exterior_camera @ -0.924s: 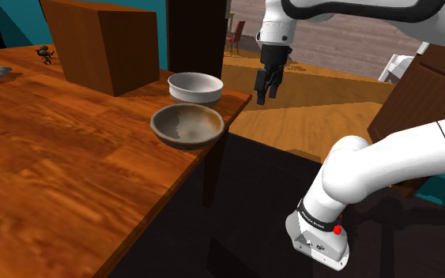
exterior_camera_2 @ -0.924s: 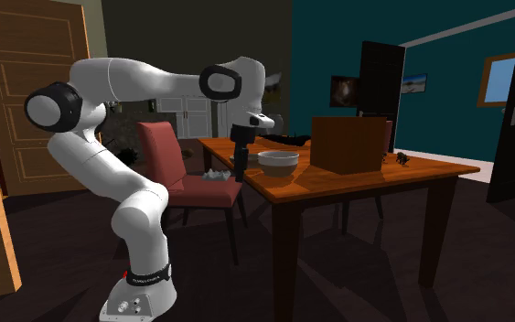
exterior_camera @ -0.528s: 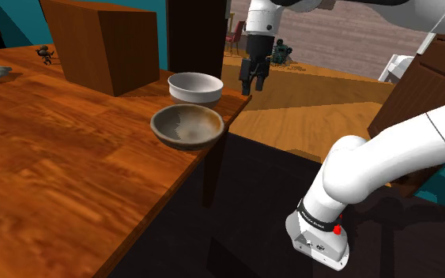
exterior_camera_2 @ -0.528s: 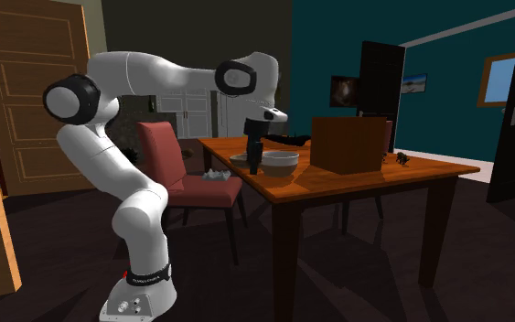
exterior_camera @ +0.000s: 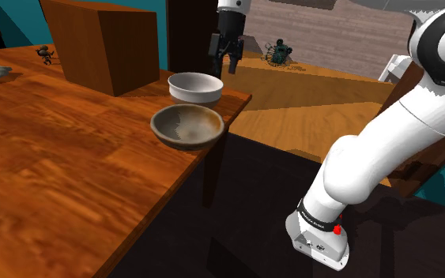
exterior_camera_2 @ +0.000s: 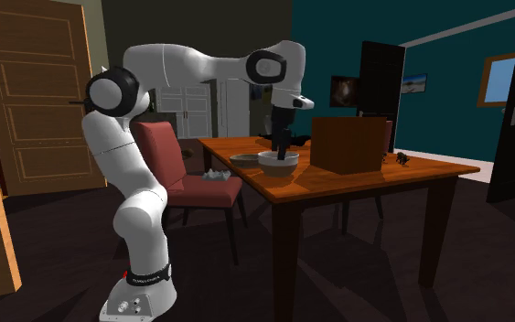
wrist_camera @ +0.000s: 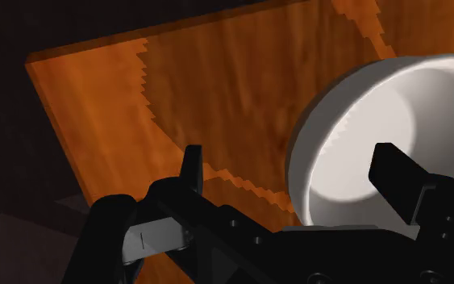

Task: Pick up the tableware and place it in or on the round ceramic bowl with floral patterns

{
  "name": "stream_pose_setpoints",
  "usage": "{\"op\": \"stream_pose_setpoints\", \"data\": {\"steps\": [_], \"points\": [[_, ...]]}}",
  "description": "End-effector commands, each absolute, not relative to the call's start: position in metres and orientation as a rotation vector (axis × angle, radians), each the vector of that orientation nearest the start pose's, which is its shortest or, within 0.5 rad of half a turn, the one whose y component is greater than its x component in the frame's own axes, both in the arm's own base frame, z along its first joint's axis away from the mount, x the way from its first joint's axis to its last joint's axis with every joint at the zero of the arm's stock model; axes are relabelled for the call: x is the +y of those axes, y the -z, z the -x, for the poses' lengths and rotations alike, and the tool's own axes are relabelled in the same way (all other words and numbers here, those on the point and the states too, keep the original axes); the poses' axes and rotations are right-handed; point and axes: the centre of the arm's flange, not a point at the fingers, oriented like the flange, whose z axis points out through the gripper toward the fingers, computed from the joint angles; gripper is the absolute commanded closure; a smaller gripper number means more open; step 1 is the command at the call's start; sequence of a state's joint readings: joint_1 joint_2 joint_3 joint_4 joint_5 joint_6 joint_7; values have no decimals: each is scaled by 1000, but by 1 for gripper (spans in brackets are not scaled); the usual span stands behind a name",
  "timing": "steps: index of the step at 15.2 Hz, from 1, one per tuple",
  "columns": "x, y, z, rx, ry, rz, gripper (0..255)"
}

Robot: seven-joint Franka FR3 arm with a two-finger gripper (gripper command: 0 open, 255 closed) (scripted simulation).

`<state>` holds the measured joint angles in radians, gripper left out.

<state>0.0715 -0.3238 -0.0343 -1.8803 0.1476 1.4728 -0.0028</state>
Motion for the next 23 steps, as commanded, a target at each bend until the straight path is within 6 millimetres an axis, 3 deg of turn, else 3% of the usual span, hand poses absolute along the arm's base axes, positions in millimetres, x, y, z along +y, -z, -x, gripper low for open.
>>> {"op": "stream_pose_setpoints", "data": {"steps": [1,3,10,18,19,23], "points": [[39,-641,-459,-79,-116,2963,0],[43,-647,-472,-82,-108,2952,0],[50,-608,-469,-82,-108,2952,0],[50,-608,-469,-82,-109,2952,0],[50,-608,-469,-82,-109,2952,255],[50,-608,-469,-82,-109,2952,255]]}}
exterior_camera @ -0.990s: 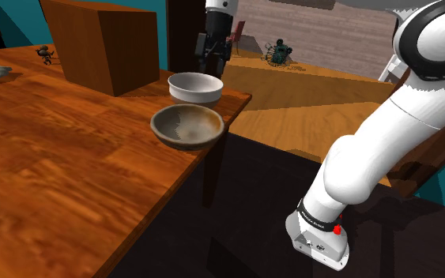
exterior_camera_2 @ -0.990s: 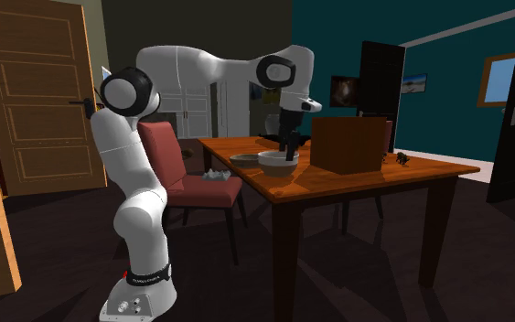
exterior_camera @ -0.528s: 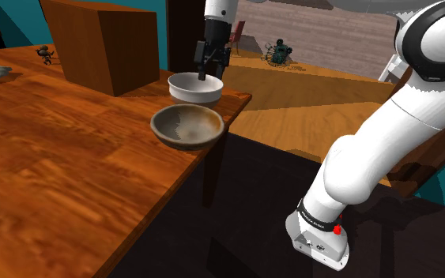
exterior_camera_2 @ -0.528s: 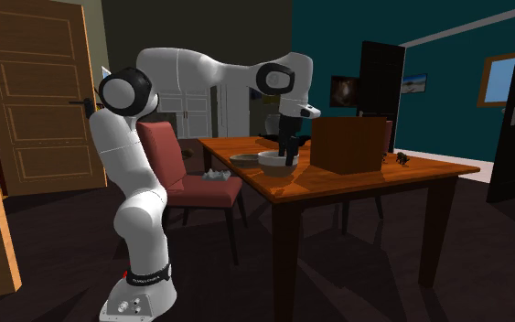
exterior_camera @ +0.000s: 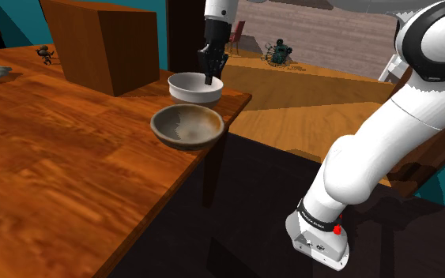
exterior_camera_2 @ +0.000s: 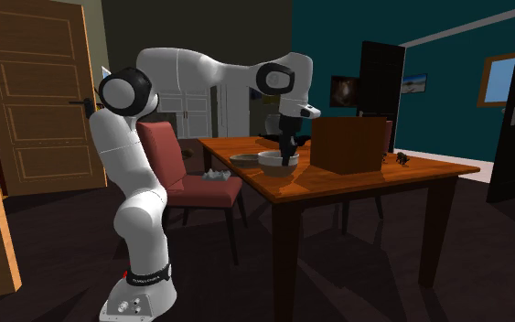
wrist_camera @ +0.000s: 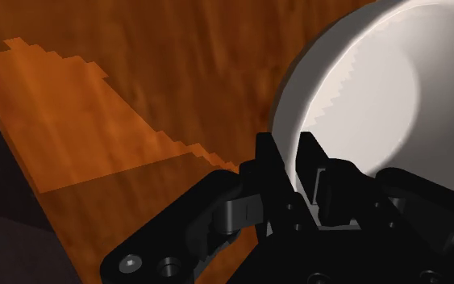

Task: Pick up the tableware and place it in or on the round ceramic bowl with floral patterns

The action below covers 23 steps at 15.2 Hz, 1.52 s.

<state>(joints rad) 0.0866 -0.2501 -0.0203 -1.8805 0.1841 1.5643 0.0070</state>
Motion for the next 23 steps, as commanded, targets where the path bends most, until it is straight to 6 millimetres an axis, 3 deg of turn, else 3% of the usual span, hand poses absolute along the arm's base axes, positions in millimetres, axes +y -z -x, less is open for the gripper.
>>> {"op": "stream_pose_setpoints", "data": {"steps": [1,5,23], "points": [[50,-608,-469,-82,-109,2952,255],[50,-608,-469,-82,-108,2952,255],[50,-703,-469,-82,-108,2952,255]]}}
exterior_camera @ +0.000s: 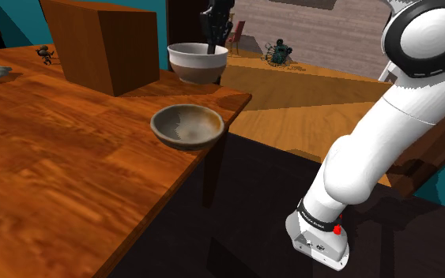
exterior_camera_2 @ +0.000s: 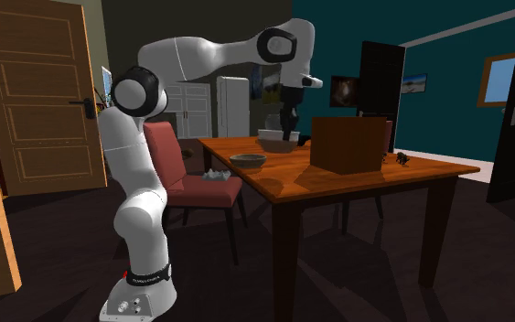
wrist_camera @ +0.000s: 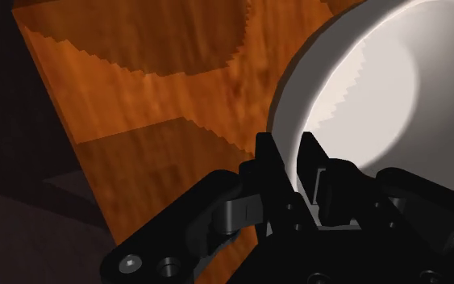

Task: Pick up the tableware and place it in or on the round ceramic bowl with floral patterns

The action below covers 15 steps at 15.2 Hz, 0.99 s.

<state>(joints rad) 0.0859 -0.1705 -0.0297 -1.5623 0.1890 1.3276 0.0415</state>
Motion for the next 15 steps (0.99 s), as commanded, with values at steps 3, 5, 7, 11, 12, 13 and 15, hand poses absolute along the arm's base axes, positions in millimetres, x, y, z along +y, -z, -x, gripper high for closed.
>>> {"op": "stream_pose_setpoints", "data": {"steps": [3,5,7,11,12,13,15], "points": [[50,-719,-469,-82,-108,2952,255],[50,-729,-469,-82,-108,2952,255],[70,-734,-453,-82,-108,2952,255],[111,-744,-421,-82,-108,2952,255],[122,-746,-413,-82,-108,2952,255],[132,-748,-405,-82,-108,2952,255],[152,-753,-389,-82,-108,2952,255]]}}
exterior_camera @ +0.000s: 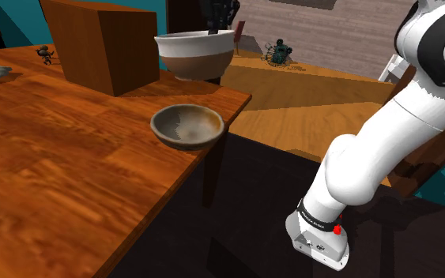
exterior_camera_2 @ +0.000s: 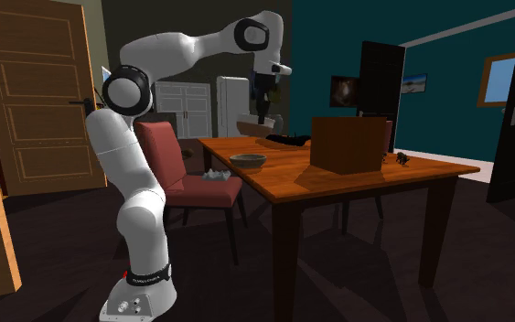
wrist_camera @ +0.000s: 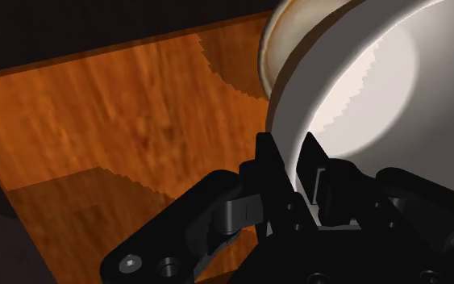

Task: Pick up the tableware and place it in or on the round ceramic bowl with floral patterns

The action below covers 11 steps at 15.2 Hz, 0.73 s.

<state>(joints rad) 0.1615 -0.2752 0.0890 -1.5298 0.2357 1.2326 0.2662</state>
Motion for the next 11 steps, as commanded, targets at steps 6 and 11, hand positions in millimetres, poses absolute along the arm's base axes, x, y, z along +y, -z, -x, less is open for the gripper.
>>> {"op": "stream_pose_setpoints", "data": {"steps": [6,11], "points": [[185,-750,-363,-82,-108,2952,255],[185,-724,-363,-82,-108,2952,255]]}}
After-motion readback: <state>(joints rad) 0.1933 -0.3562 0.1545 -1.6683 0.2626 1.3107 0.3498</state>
